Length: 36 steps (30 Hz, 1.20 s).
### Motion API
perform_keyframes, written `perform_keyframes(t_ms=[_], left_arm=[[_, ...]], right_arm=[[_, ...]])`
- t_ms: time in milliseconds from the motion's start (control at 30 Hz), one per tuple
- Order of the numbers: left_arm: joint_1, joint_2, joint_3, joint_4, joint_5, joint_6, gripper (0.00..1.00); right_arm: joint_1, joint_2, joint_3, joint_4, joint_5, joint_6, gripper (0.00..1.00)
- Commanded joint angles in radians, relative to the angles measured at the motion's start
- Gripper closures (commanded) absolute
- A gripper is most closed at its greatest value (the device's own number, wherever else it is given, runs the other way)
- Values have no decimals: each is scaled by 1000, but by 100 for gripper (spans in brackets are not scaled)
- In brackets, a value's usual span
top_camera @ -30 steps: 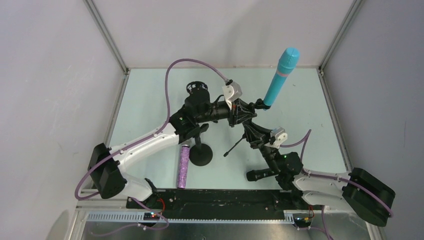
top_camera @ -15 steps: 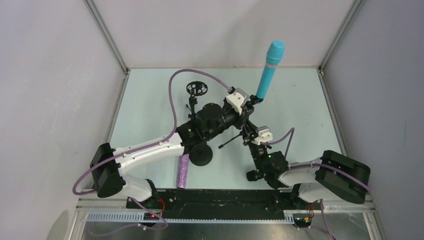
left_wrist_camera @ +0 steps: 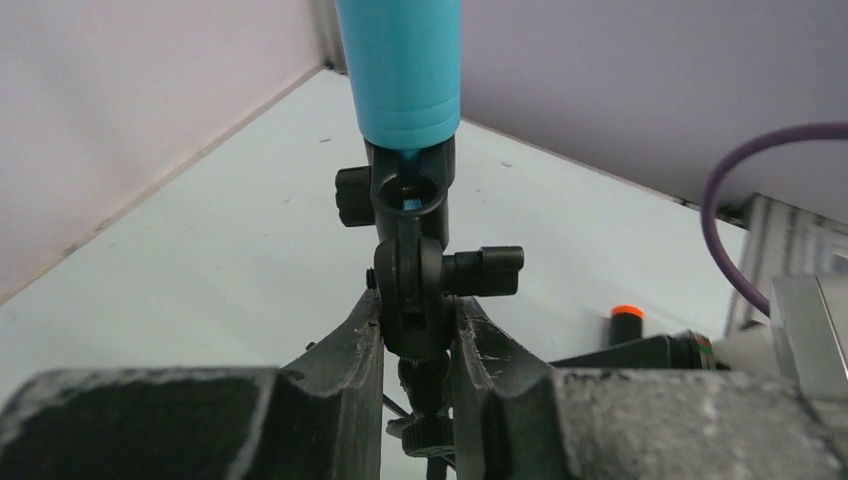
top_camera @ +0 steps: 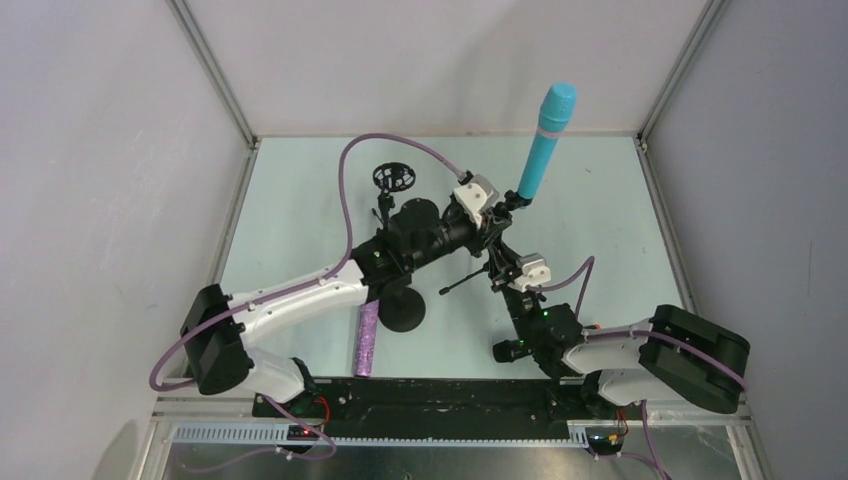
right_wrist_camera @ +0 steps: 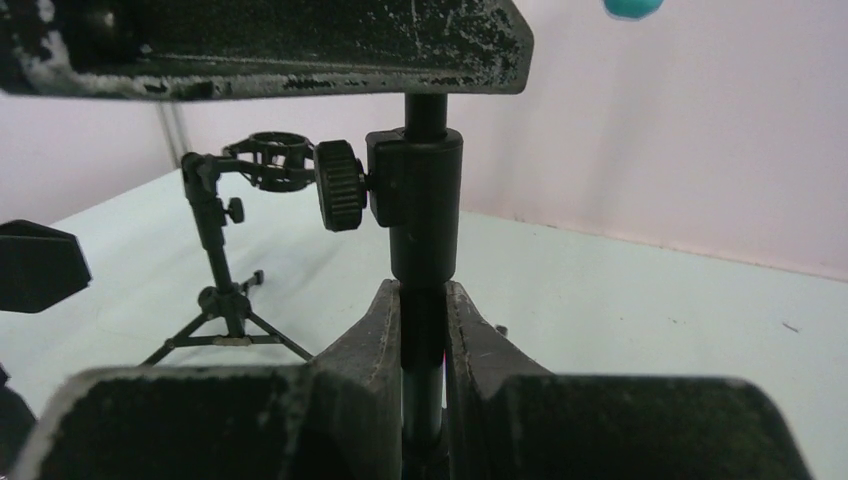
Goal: Attach the microphones to the stand
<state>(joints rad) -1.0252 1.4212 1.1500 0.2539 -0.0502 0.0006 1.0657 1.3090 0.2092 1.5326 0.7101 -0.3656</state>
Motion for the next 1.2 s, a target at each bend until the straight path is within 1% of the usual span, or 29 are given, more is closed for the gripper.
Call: perform_keyframes(t_ms=[0,100,133,200,267,333,400,433,533,567,600,667,700,733,767,800,867,933,967,1033,1167], left_arm=[[122,-174,125,461,379,-45,100],[165,-191,123,461,566,-81,100],[170,-193,127,461,653,-88,100],[183,-193,138,461,747,-112,100],[187,-197,142,461,767,-129,100],[189,-201,141,463,721,-135,100],[188,-207,133,470,638,-138,100],[187,-212,128,475,568,-143,100],[179,-218,108,497,426,-145,100],[167,-221,99,499,344,-129,100],[159,-223,96,500,303,-117,100],[131,-223,88,500,127,-54,100],[105,-222,84,501,65,-35,100],[81,-220,84,502,-46,-11,100],[71,-218,87,502,-96,8,100],[53,-209,90,501,-183,31,100],[31,-189,106,501,-283,48,100],[11,-169,123,502,-346,70,100],[4,-162,134,501,-355,79,100],[-11,-141,150,501,-353,110,100],[-15,-131,138,499,-302,139,100]], right_arm=[[-35,-24,-69,-266,-88,57,100],[-67,-82,-83,-331,-159,118,100],[-81,-91,-85,-341,-170,128,100],[-91,-109,-84,-363,-194,144,100],[-92,-106,-80,-364,-184,149,100],[-85,-92,-78,-345,-159,142,100],[-75,-75,-72,-324,-129,126,100],[-71,-64,-70,-314,-118,120,100],[-48,-42,-58,-291,-61,87,100],[-39,-30,-55,-277,-49,78,100],[-33,-18,-52,-270,-23,58,100],[-14,3,-39,-240,27,24,100],[-1,13,-32,-227,45,11,100],[6,36,-29,-194,76,-17,100],[18,49,-25,-172,105,-47,100],[24,79,-22,-130,123,-62,100],[39,122,-6,-84,164,-109,100],[50,154,8,-53,187,-142,100],[55,161,13,-48,189,-154,100],[59,171,15,-42,189,-159,100],[58,159,9,-45,175,-150,100]])
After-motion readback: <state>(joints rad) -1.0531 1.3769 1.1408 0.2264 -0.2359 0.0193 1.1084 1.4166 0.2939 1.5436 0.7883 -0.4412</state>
